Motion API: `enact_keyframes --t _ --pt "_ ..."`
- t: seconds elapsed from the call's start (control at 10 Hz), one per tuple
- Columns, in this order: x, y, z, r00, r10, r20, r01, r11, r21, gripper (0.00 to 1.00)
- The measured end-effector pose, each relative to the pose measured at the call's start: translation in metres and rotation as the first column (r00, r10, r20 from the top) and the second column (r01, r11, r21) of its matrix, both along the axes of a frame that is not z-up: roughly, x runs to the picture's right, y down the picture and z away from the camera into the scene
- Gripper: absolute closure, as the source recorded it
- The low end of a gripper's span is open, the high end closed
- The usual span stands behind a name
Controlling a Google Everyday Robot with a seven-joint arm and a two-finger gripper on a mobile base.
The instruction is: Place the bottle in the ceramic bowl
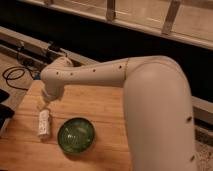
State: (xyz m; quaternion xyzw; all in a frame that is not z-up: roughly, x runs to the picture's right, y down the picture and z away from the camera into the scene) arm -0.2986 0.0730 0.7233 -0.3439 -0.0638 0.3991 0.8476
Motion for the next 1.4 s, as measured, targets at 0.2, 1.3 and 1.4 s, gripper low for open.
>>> enact_keyframes --t 0.2,1.3,1.4 --pt "-0.032 0.0 -0.008 0.991 -0.12 -0.067 0.122 0.9923 0.024 0.35" --pt "-0.03 0.052 0.03 0.952 -0.202 -0.231 0.184 0.9783 -0.095 0.35" --pt "-0.031 0.058 0.034 0.959 -0.192 -0.21 0.172 0.9791 -0.109 0.35"
